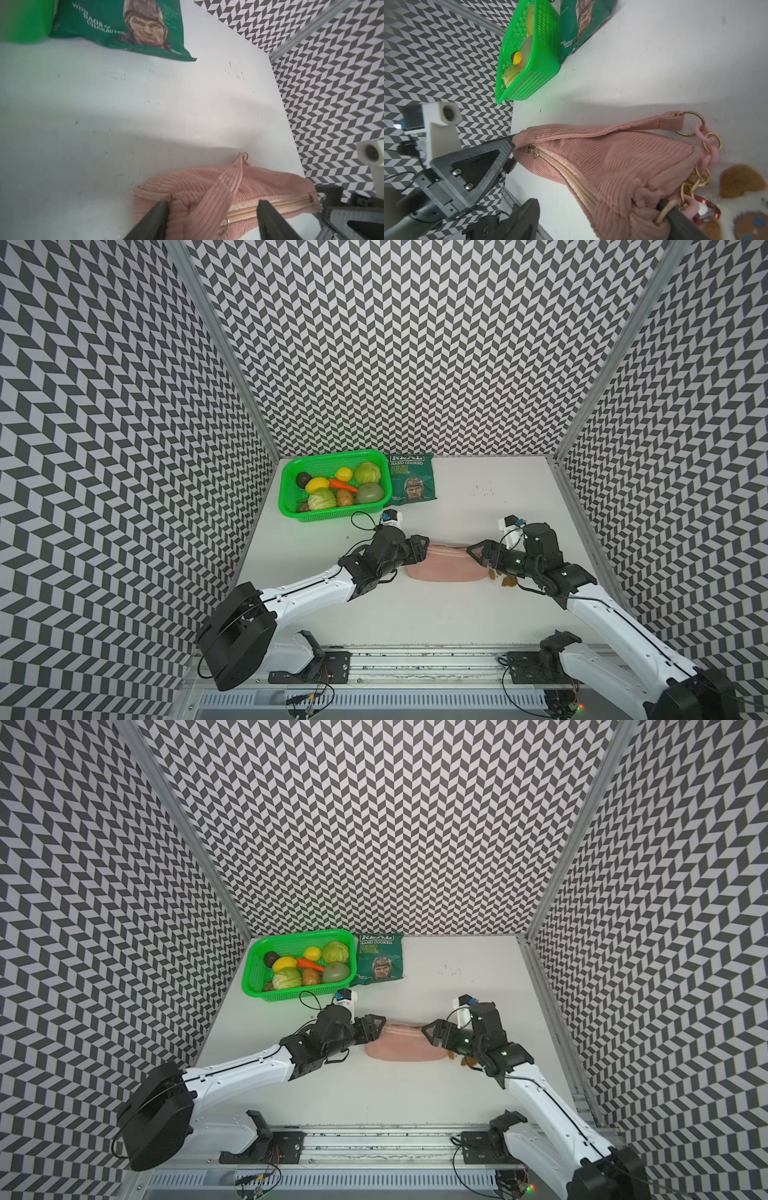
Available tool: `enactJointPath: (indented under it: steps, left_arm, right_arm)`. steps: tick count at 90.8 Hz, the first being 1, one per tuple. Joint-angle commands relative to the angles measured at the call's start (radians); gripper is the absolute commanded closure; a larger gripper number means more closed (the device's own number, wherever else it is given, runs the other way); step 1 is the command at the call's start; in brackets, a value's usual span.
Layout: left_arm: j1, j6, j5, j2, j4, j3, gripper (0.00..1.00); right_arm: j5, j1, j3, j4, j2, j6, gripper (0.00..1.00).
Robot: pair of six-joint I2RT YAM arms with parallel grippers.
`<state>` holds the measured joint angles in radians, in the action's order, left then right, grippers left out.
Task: Remove the decoration from the bag
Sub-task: Move the bag to the center of the board.
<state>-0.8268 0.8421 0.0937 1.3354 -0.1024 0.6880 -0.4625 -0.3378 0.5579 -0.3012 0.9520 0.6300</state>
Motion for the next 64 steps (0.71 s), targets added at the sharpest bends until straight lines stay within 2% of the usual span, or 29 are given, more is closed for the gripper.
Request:
enactJointPath:
  steps: [1, 6, 19, 23, 38, 54, 60, 64]
  left_arm:
    - [-0.002, 0.005, 0.009, 0.011, -0.056, -0.027, 0.43]
    - [0.002, 0.008, 0.022, 0.011, -0.059, -0.038, 0.52]
    - [0.068, 0.004, 0.077, 0.002, -0.036, -0.049, 0.86]
    - [0.109, -0.005, 0.076, 0.0, -0.035, -0.055, 0.9]
    - [0.258, -0.068, 0.07, 0.003, -0.035, -0.051, 0.91]
    - [0.345, -0.13, 0.109, 0.017, -0.005, -0.02, 0.91]
    - [0.366, -0.13, 0.116, 0.011, -0.003, -0.019, 0.86]
    - [0.373, -0.131, 0.119, 0.003, 0.008, -0.015, 0.77]
  right_arm:
    - [-0.002, -0.04, 0.001, 0.108, 0.043, 0.042, 0.13]
    - [0.001, -0.062, 0.008, 0.133, 0.068, 0.055, 0.13]
    - [0.011, -0.117, 0.045, 0.199, 0.146, 0.084, 0.13]
    - [0.012, -0.133, 0.057, 0.223, 0.174, 0.096, 0.13]
    - [0.021, -0.206, 0.101, 0.329, 0.269, 0.137, 0.13]
    - [0.033, -0.277, 0.155, 0.415, 0.377, 0.163, 0.13]
    - [0.035, -0.284, 0.169, 0.428, 0.396, 0.159, 0.12]
    - [0.051, -0.283, 0.175, 0.424, 0.395, 0.146, 0.11]
